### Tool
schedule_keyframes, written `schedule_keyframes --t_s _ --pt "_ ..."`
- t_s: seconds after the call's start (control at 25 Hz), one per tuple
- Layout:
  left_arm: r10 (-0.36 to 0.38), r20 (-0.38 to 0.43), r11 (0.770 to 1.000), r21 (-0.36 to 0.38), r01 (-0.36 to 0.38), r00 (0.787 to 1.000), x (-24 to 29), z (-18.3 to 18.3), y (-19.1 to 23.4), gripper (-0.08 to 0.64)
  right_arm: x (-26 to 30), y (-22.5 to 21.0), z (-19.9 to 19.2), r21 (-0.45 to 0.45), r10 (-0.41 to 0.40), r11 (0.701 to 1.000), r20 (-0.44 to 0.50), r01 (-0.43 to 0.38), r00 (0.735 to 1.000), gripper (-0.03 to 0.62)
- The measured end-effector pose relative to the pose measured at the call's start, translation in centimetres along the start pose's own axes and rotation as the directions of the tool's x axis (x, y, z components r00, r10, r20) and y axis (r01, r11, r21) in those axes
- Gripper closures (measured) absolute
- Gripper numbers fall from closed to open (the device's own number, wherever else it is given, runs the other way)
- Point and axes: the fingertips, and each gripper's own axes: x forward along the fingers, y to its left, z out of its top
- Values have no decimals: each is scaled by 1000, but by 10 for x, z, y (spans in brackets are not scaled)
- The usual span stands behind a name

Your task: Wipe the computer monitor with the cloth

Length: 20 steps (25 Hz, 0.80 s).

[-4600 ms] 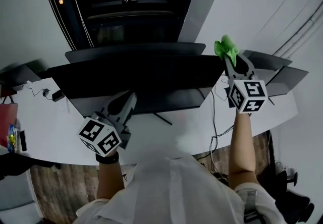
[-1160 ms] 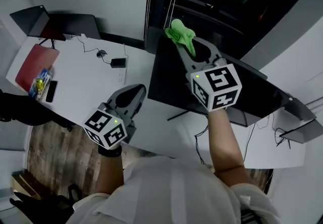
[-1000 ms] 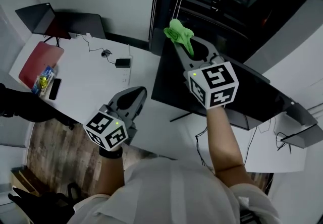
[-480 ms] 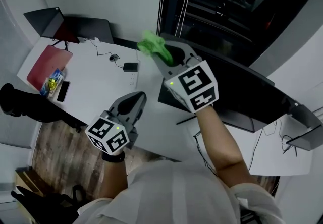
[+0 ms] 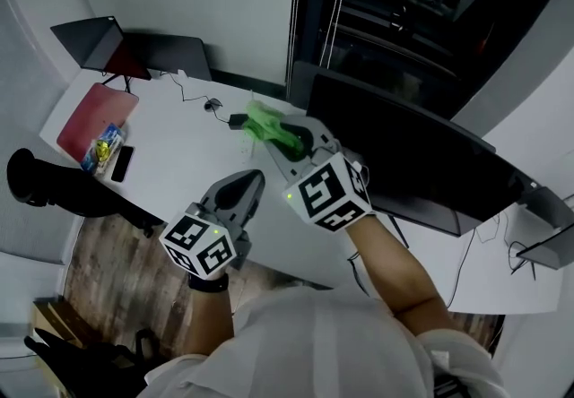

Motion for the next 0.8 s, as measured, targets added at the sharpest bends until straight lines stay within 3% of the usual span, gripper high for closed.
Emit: schedule_keyframes --t_s 0.12,0.24,0.4,0.56,0.8 --pt "-10 2 1000 4 10 1000 0 1 -2 543 -4 -38 20 -108 -137 984 22 139 990 518" --pt "-15 0 1000 3 15 1000 1 0 -3 543 -4 -68 27 -219 -251 943 24 250 968 518" --pt "-11 -4 1000 -1 11 1000 0 -2 -2 543 4 -79 5 -368 -329 884 -52 288 943 518" --pt "-5 -5 1000 -2 5 1000 0 -1 2 543 12 -68 -20 -364 -303 898 -100 248 948 517" --pt "-20 -13 1000 2 20 1000 5 -3 -1 543 9 -74 -30 -256 -323 921 -86 293 942 517"
